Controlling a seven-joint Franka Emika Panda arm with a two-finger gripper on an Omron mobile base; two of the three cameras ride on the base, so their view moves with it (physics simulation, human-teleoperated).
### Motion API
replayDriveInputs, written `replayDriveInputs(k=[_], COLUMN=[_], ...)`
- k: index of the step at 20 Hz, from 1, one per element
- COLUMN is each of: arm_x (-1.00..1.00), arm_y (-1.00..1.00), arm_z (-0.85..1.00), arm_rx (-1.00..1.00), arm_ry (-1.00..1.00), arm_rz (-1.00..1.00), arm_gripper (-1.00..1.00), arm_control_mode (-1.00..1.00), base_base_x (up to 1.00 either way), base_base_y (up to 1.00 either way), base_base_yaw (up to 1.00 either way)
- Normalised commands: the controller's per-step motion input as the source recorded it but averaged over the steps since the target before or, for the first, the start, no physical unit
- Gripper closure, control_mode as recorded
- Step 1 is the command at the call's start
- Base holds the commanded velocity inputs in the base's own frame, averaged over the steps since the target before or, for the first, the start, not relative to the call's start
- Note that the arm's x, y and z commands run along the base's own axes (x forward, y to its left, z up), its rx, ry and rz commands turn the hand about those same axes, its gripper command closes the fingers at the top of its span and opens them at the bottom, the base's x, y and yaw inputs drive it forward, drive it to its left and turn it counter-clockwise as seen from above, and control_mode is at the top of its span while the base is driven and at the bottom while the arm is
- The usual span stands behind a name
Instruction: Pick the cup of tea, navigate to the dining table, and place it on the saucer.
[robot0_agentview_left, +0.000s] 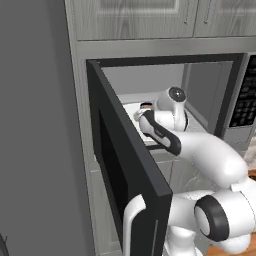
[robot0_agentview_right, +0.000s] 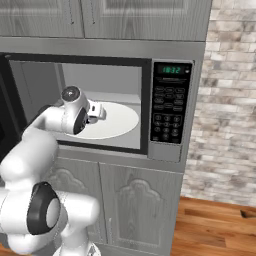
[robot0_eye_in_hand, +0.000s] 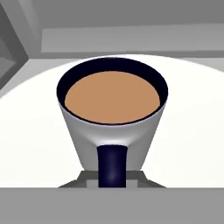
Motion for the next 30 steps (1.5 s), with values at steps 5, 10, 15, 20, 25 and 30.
replayDriveInputs(k=[5,10,15,20,25,30], arm_x=[-0.66,-0.68,-0.60,-0.72,-0.66,-0.49], arm_y=[-0.12,-0.22,-0.19,-0.27,-0.20,-0.03], arm_z=[0.18,0.38,0.40,0.30,0.34,0.33], arm_rx=[0.00,0.00,0.00,0.00,0.00,0.00], arm_ry=[-0.05,-0.04,0.00,0.00,0.00,0.00], arm_rz=[0.01,0.01,0.01,0.01,0.03,0.01], arm_gripper=[1.00,1.00,1.00,1.00,1.00,1.00], arm_control_mode=[-1.00,-1.00,-1.00,-1.00,-1.00,-1.00], base_base_x=[0.00,0.00,0.00,0.00,0.00,0.00], base_base_y=[0.00,0.00,0.00,0.00,0.00,0.00], base_base_yaw=[0.00,0.00,0.00,0.00,0.00,0.00])
